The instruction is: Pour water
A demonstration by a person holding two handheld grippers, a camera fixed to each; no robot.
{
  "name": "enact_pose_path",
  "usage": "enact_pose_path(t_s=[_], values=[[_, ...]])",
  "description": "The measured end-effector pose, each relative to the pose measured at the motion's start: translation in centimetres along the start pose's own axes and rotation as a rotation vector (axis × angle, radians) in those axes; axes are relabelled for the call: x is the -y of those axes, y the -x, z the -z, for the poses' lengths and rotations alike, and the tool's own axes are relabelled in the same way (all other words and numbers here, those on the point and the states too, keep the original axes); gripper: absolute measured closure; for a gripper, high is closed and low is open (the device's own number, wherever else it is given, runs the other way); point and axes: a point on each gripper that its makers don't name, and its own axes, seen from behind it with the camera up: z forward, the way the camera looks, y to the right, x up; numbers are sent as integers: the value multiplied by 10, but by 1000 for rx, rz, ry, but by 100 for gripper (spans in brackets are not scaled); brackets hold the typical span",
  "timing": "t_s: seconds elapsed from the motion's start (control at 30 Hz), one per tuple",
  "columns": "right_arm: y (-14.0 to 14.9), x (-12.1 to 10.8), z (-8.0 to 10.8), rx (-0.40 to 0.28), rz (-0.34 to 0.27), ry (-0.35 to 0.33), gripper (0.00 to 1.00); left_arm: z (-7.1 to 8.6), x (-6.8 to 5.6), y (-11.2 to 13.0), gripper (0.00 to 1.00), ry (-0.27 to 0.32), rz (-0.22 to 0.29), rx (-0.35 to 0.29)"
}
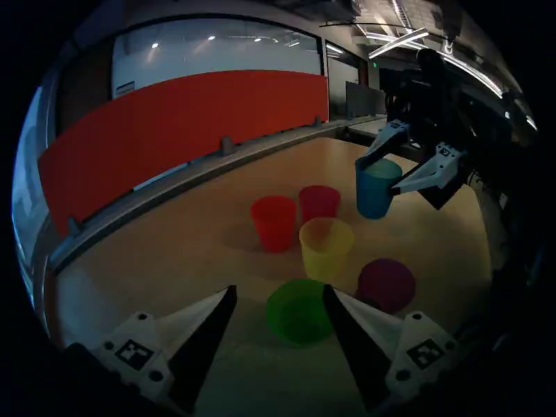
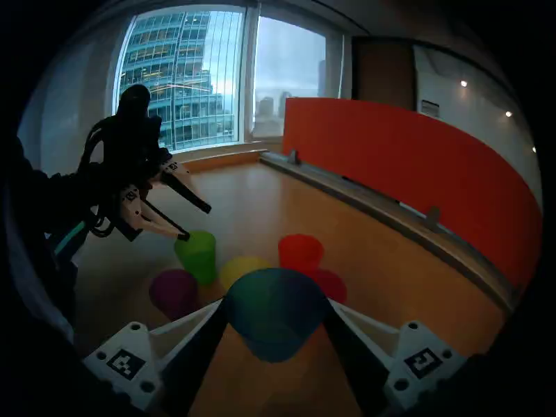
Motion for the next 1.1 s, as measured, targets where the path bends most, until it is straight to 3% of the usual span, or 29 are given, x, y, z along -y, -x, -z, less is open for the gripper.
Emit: enact_pose_path(t_s=[0.6, 1.1], values=[[43, 10, -19, 63, -35, -19, 5, 13, -3, -5, 8, -12, 9, -26], [70, 15, -32, 119, -39, -26, 5, 13, -4, -5, 8, -11, 5, -24]])
